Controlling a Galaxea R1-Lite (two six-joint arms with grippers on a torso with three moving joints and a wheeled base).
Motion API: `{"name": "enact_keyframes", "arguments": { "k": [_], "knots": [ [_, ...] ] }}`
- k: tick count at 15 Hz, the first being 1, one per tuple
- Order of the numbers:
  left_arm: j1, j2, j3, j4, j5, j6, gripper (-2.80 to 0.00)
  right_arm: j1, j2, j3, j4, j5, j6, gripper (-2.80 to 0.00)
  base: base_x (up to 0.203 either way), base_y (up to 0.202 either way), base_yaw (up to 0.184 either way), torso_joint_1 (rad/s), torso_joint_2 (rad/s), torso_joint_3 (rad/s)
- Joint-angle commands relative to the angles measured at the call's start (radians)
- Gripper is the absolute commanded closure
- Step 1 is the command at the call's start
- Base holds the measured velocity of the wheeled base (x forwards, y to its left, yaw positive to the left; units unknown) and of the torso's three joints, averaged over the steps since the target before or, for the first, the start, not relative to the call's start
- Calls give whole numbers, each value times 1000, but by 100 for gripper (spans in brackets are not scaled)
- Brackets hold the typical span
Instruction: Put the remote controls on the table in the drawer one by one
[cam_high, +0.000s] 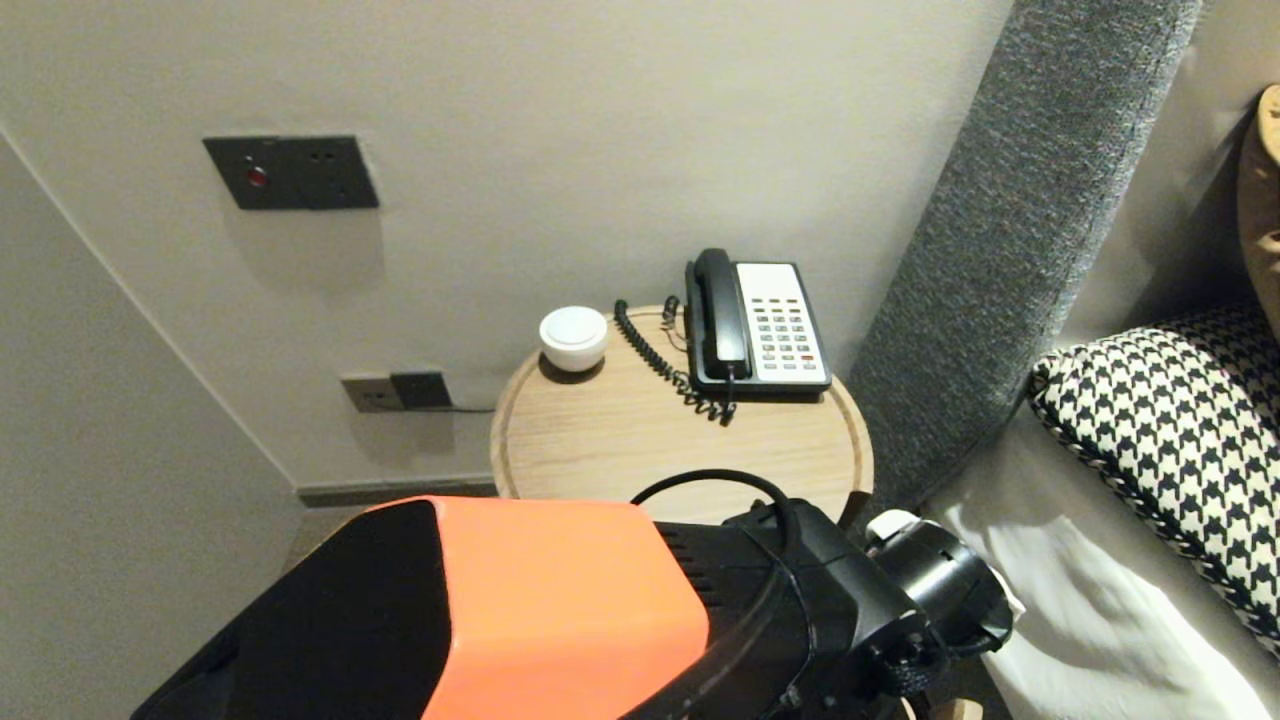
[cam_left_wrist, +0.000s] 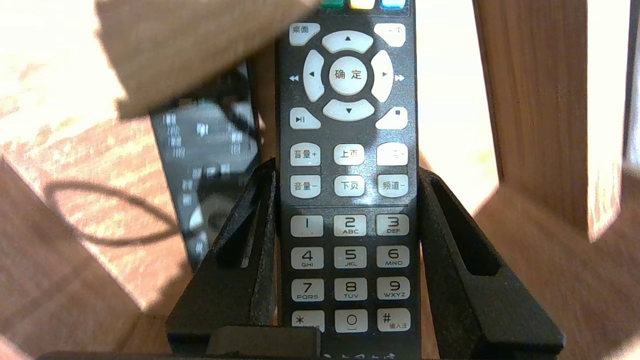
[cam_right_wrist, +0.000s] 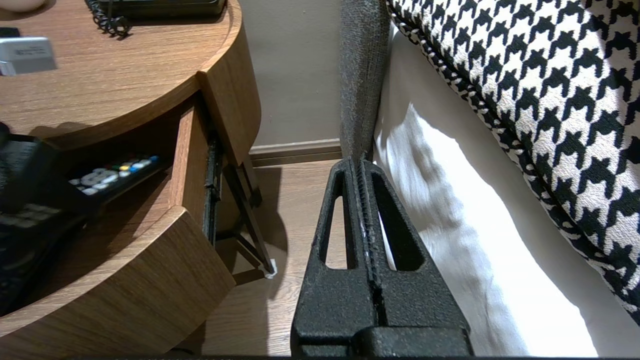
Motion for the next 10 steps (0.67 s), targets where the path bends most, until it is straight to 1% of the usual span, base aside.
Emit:
{"name": "enact_keyframes", "arguments": {
  "k": [1, 3, 5, 8, 10],
  "knots": [
    [1, 28, 0, -34, 33, -7, 0, 0, 0, 40, -1, 0, 0, 0, 0, 0, 0, 0, 0, 0],
    [-2, 44, 0, -70, 62, -5, 0, 0, 0, 40, -1, 0, 0, 0, 0, 0, 0, 0, 0, 0],
    [-4, 57, -1, -111, 72, -6, 0, 0, 0, 40, -1, 0, 0, 0, 0, 0, 0, 0, 0, 0],
    [-8, 77, 0, -134, 107, -1, 0, 0, 0, 40, -1, 0, 0, 0, 0, 0, 0, 0, 0, 0],
    [-11, 94, -1, -139, 113, 3, 0, 0, 0, 40, -1, 0, 0, 0, 0, 0, 0, 0, 0, 0]
  ]
}}
